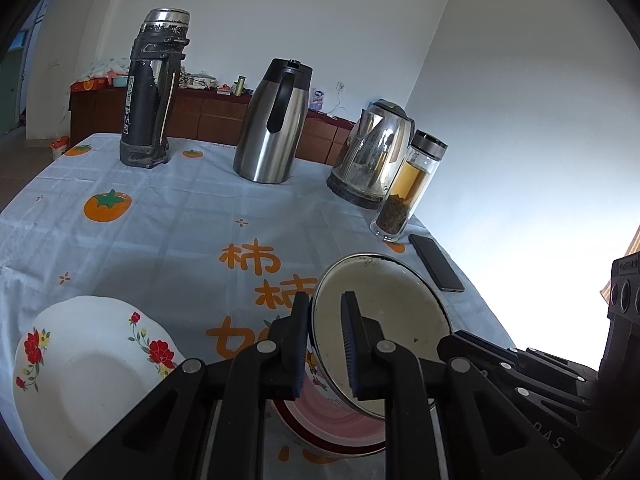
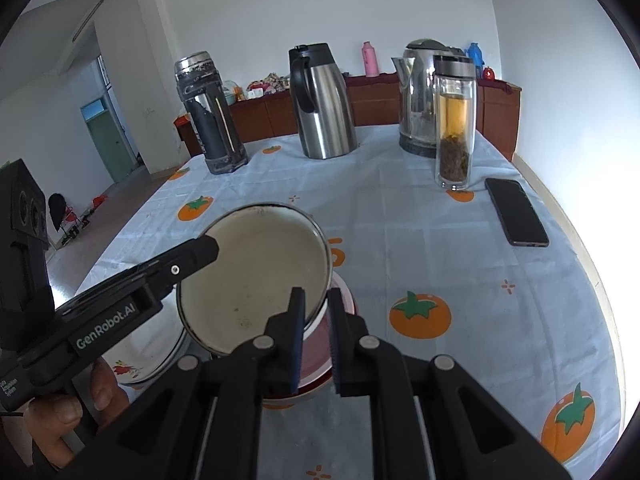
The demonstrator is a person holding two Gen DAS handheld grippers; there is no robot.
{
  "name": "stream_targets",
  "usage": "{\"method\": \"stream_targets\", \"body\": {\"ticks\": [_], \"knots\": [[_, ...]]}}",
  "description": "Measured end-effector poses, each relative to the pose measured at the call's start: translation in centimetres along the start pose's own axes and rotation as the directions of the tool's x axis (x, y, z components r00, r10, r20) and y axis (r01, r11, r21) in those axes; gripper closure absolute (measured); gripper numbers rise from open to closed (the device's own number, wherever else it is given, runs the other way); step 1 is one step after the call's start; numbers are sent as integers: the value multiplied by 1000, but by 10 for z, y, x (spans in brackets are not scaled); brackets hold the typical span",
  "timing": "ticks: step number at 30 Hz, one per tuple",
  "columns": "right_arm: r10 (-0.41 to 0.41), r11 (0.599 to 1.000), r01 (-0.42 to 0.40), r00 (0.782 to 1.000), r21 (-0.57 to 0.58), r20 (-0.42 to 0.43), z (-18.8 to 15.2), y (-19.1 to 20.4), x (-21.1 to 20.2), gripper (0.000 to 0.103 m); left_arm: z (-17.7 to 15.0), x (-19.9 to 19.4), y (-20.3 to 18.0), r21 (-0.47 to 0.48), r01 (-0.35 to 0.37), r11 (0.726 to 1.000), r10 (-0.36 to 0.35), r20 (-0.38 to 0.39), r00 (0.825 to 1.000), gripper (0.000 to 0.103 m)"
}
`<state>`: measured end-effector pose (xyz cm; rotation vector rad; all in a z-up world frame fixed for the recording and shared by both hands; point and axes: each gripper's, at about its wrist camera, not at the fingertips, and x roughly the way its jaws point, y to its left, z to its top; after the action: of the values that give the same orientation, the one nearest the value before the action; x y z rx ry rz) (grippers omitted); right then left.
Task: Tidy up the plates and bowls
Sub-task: 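Lower the cream enamel bowl with both grippers into the pink bowl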
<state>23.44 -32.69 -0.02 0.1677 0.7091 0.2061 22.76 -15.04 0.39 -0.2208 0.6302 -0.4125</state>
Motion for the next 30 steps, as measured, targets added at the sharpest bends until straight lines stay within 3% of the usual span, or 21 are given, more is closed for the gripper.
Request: {"method": "stream_targets", "body": {"ticks": [30], "knots": [[-21, 1000, 22, 997, 16, -80, -5, -10, 24, 90, -8, 23, -1, 21, -40, 999, 42, -113, 993, 85]]}}
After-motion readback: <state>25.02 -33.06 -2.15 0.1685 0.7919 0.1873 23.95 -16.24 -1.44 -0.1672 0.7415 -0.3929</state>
